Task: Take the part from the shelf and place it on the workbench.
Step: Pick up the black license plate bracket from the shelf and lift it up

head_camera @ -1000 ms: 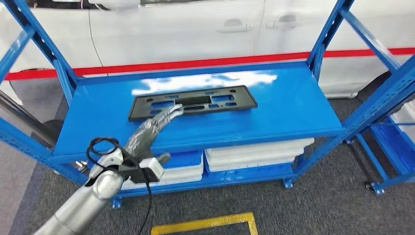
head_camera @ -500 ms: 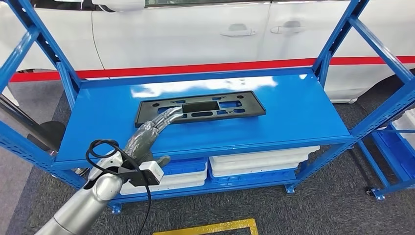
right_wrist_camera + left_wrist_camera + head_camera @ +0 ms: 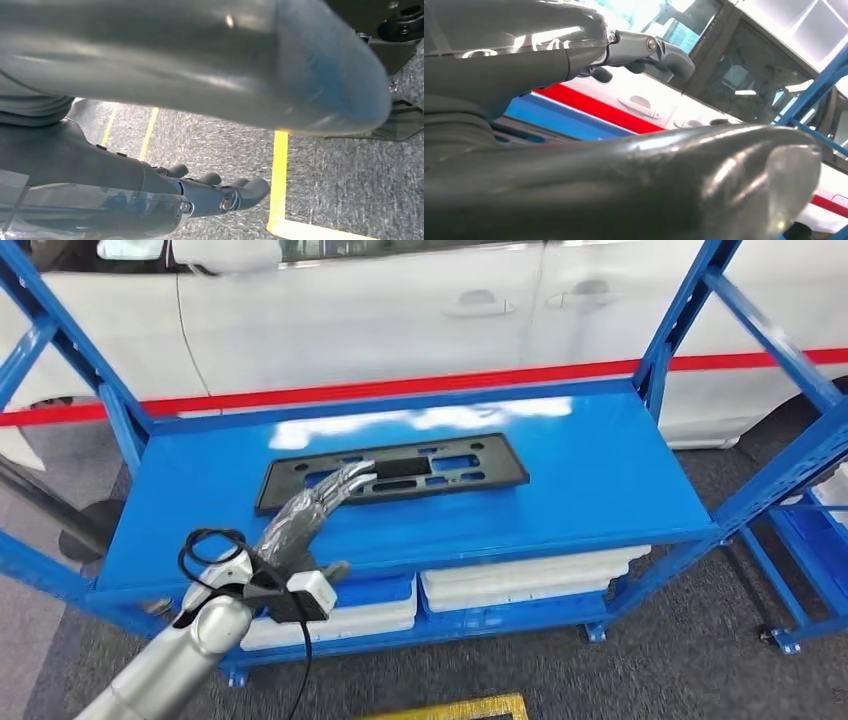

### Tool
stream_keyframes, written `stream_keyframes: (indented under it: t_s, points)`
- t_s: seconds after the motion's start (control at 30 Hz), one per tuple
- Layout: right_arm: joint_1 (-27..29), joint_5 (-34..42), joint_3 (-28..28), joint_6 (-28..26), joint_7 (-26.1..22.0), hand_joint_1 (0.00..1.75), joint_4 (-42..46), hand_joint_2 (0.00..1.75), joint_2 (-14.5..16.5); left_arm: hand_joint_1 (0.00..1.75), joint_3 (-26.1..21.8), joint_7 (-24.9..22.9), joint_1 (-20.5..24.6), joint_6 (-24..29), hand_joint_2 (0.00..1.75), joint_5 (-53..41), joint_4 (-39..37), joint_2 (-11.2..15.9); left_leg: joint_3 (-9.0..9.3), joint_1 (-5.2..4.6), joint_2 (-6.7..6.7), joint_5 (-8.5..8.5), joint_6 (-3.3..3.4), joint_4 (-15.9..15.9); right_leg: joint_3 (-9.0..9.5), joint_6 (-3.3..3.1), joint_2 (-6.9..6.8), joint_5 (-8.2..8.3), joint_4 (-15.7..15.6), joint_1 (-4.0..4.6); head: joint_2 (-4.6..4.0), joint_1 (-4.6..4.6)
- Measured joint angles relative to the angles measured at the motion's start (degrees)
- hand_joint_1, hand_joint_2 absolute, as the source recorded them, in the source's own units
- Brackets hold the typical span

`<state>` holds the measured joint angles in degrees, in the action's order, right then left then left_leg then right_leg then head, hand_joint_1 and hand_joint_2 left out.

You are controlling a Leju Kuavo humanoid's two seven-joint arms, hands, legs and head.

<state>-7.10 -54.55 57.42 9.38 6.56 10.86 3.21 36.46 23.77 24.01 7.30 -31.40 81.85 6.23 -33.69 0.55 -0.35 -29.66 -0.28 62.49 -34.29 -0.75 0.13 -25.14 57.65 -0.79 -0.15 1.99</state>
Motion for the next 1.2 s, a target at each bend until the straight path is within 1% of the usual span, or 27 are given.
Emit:
stream_keyframes:
  t_s: [0.07,0.1,0.13,0.17,0.23,0.27,0.3,0.37,0.43,0.47,0.5,0.57,0.6,0.63,0.67,0.7,0.73,0.77,0.8,0.83,0.93,0.97,1.03,1.1,1.13,1.17,1.2]
  points:
    - [0.0,0.0,0.0,0.0,0.0,0.00,0.0,0.00,0.0,0.00,0.0,-0.1,-0.2,0.0,0.00,-0.1,0.0,0.0,-3.84,0.04,0.02,-3.11,-0.17,7.6,0.34,-0.52,-0.04,-0.32,0.0,0.17,0.00,-0.01]
    - [0.0,0.0,0.0,0.0,-0.1,0.00,0.0,0.00,0.0,0.00,0.1,-0.2,-0.4,0.0,0.00,-0.2,0.0,0.0,-5.67,0.05,0.02,-3.90,-0.20,10.7,0.50,-0.64,-0.02,-0.49,0.0,0.26,0.00,-0.01]
    - [0.0,0.0,0.0,0.0,-0.1,0.00,0.0,0.00,0.0,0.00,0.1,-0.3,-0.6,0.0,0.00,-0.2,0.0,0.0,-6.72,0.05,0.02,-3.63,-0.17,12.1,0.73,-0.70,0.03,-0.68,0.0,0.35,0.00,-0.01]
    - [0.0,0.0,0.0,0.0,-0.1,0.00,0.0,0.00,0.0,0.00,0.2,-0.3,-0.7,0.0,0.00,-0.3,0.0,0.1,-6.70,0.04,0.02,-2.23,-0.04,11.2,1.03,-0.70,0.09,-0.90,0.1,0.45,0.00,0.00]
    - [0.1,0.0,0.0,0.1,-0.2,0.00,0.0,0.00,0.0,0.00,0.3,-0.4,-0.7,0.0,0.00,-0.4,0.1,0.1,-3.98,-0.07,0.04,2.29,0.59,4.3,1.80,-0.56,0.19,-1.41,0.1,0.60,0.00,0.00]
    - [0.1,0.0,0.0,0.2,-0.2,0.00,0.0,0.00,0.1,0.00,0.4,-0.4,-0.6,0.0,0.00,-0.4,0.2,0.1,-2.34,-0.21,0.05,3.88,0.94,0.7,2.05,-0.41,0.22,-1.67,0.2,0.77,0.00,0.00]
    - [0.1,0.0,0.0,0.3,-0.2,0.00,0.0,0.00,0.1,0.00,0.4,-0.4,-0.6,-0.1,0.00,-0.4,0.3,0.1,-1.19,-0.36,0.07,4.71,1.21,-1.9,2.13,-0.19,0.22,-1.86,0.2,0.84,0.00,-0.01]
    - [0.1,0.0,0.0,0.5,-0.2,0.00,0.0,0.00,0.3,0.00,0.5,-0.4,-0.5,-0.1,0.00,-0.5,0.5,0.1,-0.49,-0.57,0.03,4.61,1.50,-3.5,2.01,0.35,0.18,-2.00,0.3,0.89,0.00,-0.01]
    - [0.0,0.0,0.0,0.5,-0.3,0.00,0.0,0.00,0.3,0.00,0.7,-0.4,-0.5,-0.1,0.00,-0.5,0.6,0.1,-0.21,-0.31,-0.01,4.75,1.94,-4.2,2.02,0.94,0.10,-2.28,0.4,0.89,0.00,-0.01]
    - [-0.1,0.0,0.0,0.6,-0.3,0.00,0.0,0.00,0.3,0.00,0.7,-0.4,-0.5,-0.1,0.00,-0.5,0.7,0.1,0.09,-0.15,0.01,4.85,2.20,-4.6,1.70,1.26,0.07,-2.92,1.3,0.87,0.00,-0.02]
    - [-0.1,0.0,0.0,0.6,-0.3,0.00,0.0,0.00,0.3,0.00,0.8,-0.4,-0.4,-0.1,0.00,-0.5,0.8,0.1,0.39,0.01,0.05,4.93,2.45,-4.9,0.74,1.59,0.06,-4.06,3.4,0.81,0.00,-0.02]
    - [0.0,0.0,0.0,0.6,-0.3,0.00,0.0,0.00,0.3,0.00,0.9,-0.4,-0.4,-0.1,0.00,-0.5,0.9,0.1,0.63,0.03,0.14,4.79,2.71,-5.1,-2.93,2.18,0.05,-7.03,10.1,0.40,0.00,-0.02]
    - [0.0,0.0,0.0,0.6,-0.3,0.00,0.0,0.00,0.3,0.00,1.0,-0.4,-0.5,-0.1,0.00,-0.5,0.9,0.1,0.67,0.03,0.15,4.68,2.75,-5.1,-4.92,2.42,0.04,-8.00,13.4,0.20,0.00,-0.02]
    - [0.0,0.0,0.0,0.5,-0.3,0.00,0.0,0.00,0.3,0.00,1.0,-0.4,-0.6,-0.1,0.00,-0.6,0.9,0.1,0.75,0.04,0.14,4.54,2.72,-5.0,-6.23,2.59,0.02,-7.99,15.1,0.02,0.00,-0.02]
    - [0.1,0.0,0.0,0.5,-0.3,0.00,0.0,0.00,0.2,0.00,1.0,-0.4,-0.6,-0.1,0.00,-0.6,0.9,0.1,0.90,0.06,0.11,4.36,2.64,-5.0,-6.49,2.70,0.01,-6.81,14.7,-0.15,0.00,-0.02]
    - [0.1,0.0,0.0,0.5,-0.3,0.00,0.0,0.00,0.2,0.00,1.1,-0.4,-0.7,-0.2,0.00,-0.6,0.9,0.0,1.14,0.08,0.07,4.14,2.51,-4.9,-5.63,2.74,-0.01,-4.72,12.3,-0.31,0.00,-0.02]
    - [0.1,0.0,0.0,0.5,-0.3,0.00,0.0,0.00,0.2,0.00,1.1,-0.4,-0.6,-0.2,0.00,-0.6,0.9,0.0,1.44,0.10,0.04,3.87,2.33,-4.8,-4.04,2.70,-0.06,-2.34,8.4,-0.43,0.00,-0.02]
    - [0.1,0.0,0.0,0.4,-0.2,0.00,0.0,0.00,0.2,0.00,1.1,-0.5,-0.6,-0.2,0.00,-0.5,0.9,0.0,1.67,-0.01,0.02,3.59,2.07,-4.8,-2.38,2.59,-0.09,-0.71,4.8,-0.39,0.00,-0.03]
    - [0.1,0.0,0.0,0.4,-0.2,0.00,0.0,0.00,0.2,0.00,1.1,-0.5,-0.6,-0.2,0.00,-0.5,0.9,0.0,1.77,-0.12,0.01,3.36,1.78,-4.7,-1.20,2.39,-0.09,0.18,2.2,-0.31,0.00,-0.02]
    - [0.0,0.0,0.0,0.3,-0.2,0.00,0.0,0.00,0.2,0.00,1.1,-0.5,-0.5,-0.2,0.00,-0.6,0.9,0.0,1.80,-0.22,0.01,3.18,1.47,-4.6,-0.62,2.15,-0.06,0.30,0.8,-0.16,0.00,-0.02]
    - [0.0,0.0,0.0,0.3,-0.2,0.00,0.0,0.00,0.2,0.00,1.1,-0.5,-0.5,-0.2,0.00,-0.6,0.9,0.0,1.89,-0.21,0.05,2.74,0.54,-4.6,-0.37,1.16,0.03,-0.11,0.3,-0.08,0.00,-0.01]
    - [0.0,0.0,0.0,0.3,-0.2,0.00,0.0,0.00,0.2,0.00,1.2,-0.5,-0.4,-0.2,0.00,-0.6,0.9,0.0,1.63,-0.13,0.08,2.08,0.26,-3.7,-0.14,0.74,0.00,-0.17,0.2,-0.18,0.00,0.00]
    - [0.1,0.0,0.0,0.3,-0.2,0.00,0.0,0.00,0.2,0.00,1.2,-0.5,-0.3,-0.1,0.00,-0.6,0.9,0.0,-0.62,0.03,0.11,-0.60,-0.14,1.3,0.36,0.00,-0.09,-0.32,-0.1,-0.29,0.00,0.00]
    - [0.0,0.0,0.0,0.3,-0.2,0.00,0.0,0.00,0.2,0.00,1.2,-0.5,-0.5,-0.1,0.00,-0.6,0.9,0.0,-4.67,0.05,0.11,-3.67,-0.32,9.2,0.62,-0.42,-0.10,-0.60,-0.1,-0.12,0.00,0.00]
    - [0.0,0.0,0.0,0.3,-0.2,0.00,0.0,0.00,0.2,0.00,1.2,-0.5,-0.6,-0.2,0.00,-0.6,0.9,0.0,-6.25,0.05,0.11,-4.14,-0.34,11.8,0.79,-0.52,-0.08,-0.75,-0.1,0.00,0.00,0.00]
    - [0.0,0.0,0.0,0.3,-0.2,0.00,0.0,0.00,0.2,0.00,1.2,-0.5,-0.7,-0.2,0.00,-0.6,0.9,0.0,-6.87,0.05,0.12,-3.48,-0.28,12.4,1.02,-0.55,-0.03,-0.93,0.0,0.10,0.00,0.00]
    - [0.0,0.0,0.0,0.3,-0.2,0.00,0.0,0.00,0.2,0.00,1.3,-0.5,-0.7,-0.2,0.00,-0.6,0.9,0.0,-6.39,0.05,0.12,-1.74,-0.13,10.7,1.34,-0.51,0.03,-1.16,0.0,0.19,0.00,0.00]
